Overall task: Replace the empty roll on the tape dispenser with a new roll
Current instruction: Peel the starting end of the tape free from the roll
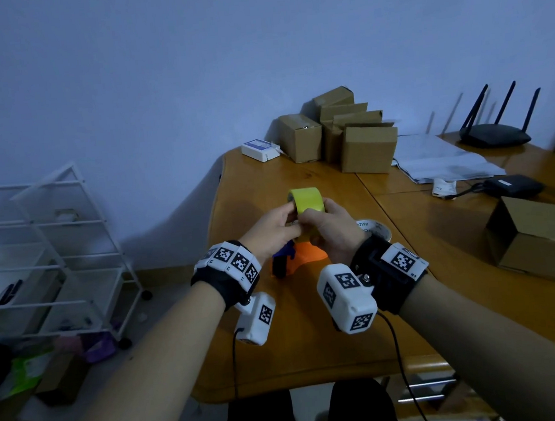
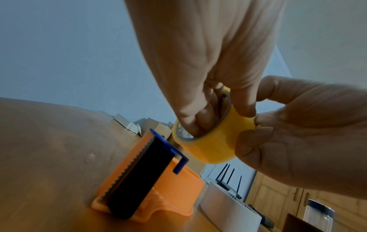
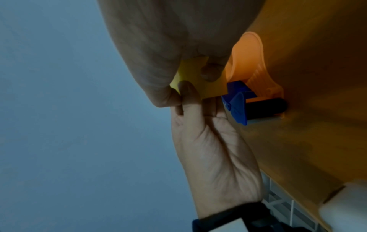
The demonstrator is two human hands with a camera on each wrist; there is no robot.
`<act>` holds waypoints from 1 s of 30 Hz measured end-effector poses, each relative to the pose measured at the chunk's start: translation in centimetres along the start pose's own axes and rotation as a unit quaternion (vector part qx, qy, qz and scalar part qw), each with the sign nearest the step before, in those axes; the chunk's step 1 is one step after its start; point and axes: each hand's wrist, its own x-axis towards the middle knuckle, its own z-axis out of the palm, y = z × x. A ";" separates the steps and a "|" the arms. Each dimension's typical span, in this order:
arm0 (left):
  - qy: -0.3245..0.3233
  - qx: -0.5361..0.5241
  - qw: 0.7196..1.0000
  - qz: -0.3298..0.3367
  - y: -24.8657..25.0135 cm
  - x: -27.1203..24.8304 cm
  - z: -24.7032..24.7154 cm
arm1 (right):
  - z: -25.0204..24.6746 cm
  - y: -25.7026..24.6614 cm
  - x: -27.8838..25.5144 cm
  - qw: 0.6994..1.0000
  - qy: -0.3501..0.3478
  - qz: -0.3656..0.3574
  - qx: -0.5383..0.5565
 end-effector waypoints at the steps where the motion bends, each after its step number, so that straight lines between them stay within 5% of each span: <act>1: 0.000 0.000 1.000 0.001 0.0 0.0 0.0 | 0.0 -0.1 -0.1 1.000 -0.002 0.003 0.002; 30: 0.002 0.000 1.000 -0.009 -0.1 -0.4 0.2 | -0.4 0.0 -0.7 1.000 -0.013 -0.008 0.002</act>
